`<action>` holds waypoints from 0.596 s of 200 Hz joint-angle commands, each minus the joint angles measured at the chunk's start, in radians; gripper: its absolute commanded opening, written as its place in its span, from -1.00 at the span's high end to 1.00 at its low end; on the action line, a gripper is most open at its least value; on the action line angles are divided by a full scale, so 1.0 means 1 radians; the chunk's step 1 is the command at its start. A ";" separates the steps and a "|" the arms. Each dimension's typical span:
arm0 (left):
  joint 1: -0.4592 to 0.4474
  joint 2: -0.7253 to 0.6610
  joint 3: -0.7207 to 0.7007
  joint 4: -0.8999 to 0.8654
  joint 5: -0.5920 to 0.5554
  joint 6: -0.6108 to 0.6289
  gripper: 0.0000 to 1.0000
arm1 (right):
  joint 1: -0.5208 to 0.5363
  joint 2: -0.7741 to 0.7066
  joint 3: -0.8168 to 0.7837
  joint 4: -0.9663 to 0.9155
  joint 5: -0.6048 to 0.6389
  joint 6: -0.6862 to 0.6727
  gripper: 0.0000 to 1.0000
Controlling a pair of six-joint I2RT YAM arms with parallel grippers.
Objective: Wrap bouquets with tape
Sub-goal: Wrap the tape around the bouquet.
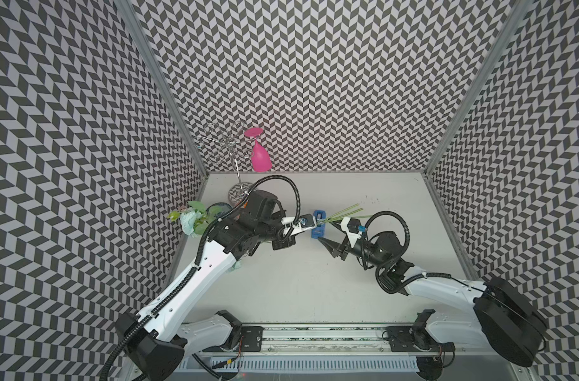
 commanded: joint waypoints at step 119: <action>0.031 -0.010 -0.044 0.102 -0.102 -0.042 1.00 | 0.050 -0.132 0.042 -0.089 -0.226 0.075 1.00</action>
